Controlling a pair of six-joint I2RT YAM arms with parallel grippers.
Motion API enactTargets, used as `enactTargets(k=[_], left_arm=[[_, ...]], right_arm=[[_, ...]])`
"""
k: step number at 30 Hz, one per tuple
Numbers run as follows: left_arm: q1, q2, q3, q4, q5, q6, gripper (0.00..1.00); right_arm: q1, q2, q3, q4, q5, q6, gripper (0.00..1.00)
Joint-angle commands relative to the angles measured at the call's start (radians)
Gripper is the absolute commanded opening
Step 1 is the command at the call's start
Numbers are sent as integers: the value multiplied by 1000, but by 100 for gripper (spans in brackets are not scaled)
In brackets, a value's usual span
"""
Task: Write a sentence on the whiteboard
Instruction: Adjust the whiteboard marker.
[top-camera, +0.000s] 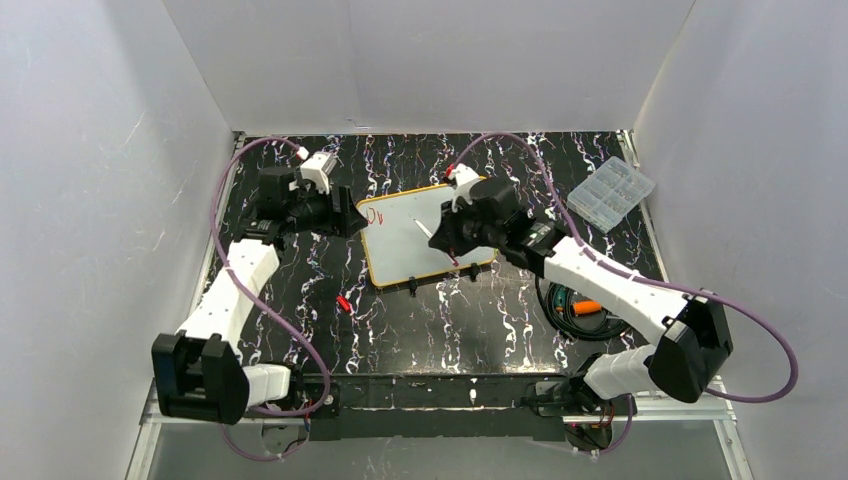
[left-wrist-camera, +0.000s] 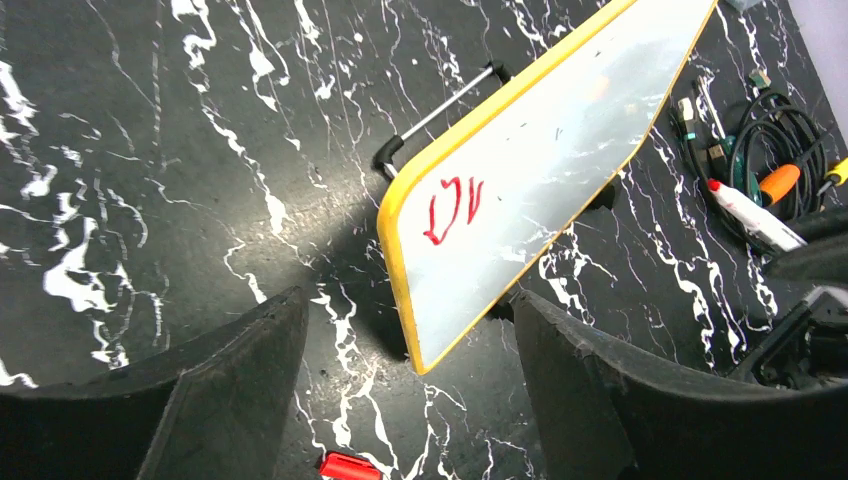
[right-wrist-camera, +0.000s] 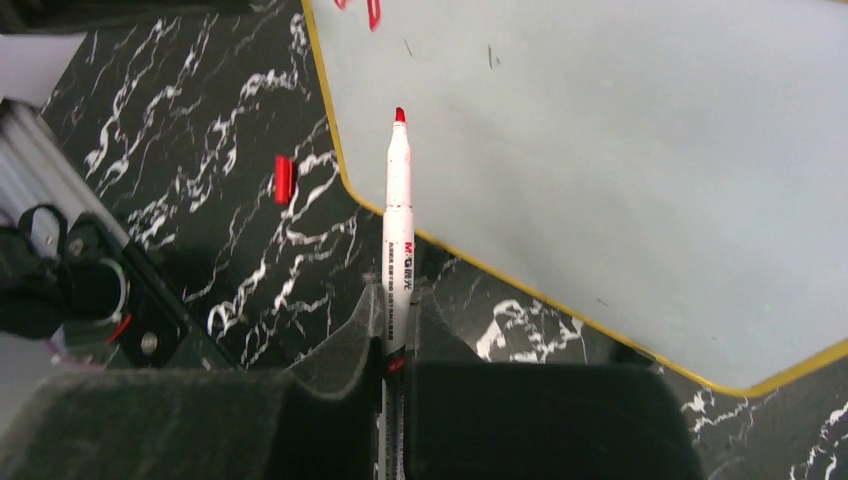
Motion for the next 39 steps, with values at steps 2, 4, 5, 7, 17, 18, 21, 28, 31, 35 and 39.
enactTargets(k=[2, 4, 5, 7, 17, 18, 21, 28, 31, 35, 39], left_arm=[[-17, -176, -36, -16, -44, 67, 74], [-74, -239, -56, -16, -50, 124, 74], [-113, -269, -66, -17, -61, 153, 74], [-215, -320, -91, -24, -79, 216, 74], [-642, -420, -161, -31, -174, 409, 72], [-667, -412, -160, -31, -195, 419, 72], [-722, -391, -148, -30, -224, 442, 72], [-786, -312, -112, -57, -207, 465, 63], [-809, -297, -108, -67, -211, 468, 39], [-826, -286, -94, -65, -192, 439, 12], [-828, -288, -103, -48, -170, 384, 0]], right_arm=[[-120, -36, 61, -198, -384, -93, 1], [-163, -25, 64, -232, -527, -114, 1], [-177, -16, 67, -260, -589, -124, 1], [-189, 2, 75, -300, -692, -143, 1], [-162, 27, 78, -346, -922, -141, 1], [-153, 27, 79, -345, -924, -138, 1], [-126, 27, 79, -345, -923, -132, 1], [-111, 16, 90, -345, -930, -124, 1], [-110, 6, 85, -341, -923, -118, 1], [-110, -11, 58, -290, -910, -88, 6], [-111, -61, -6, -161, -848, 10, 32]])
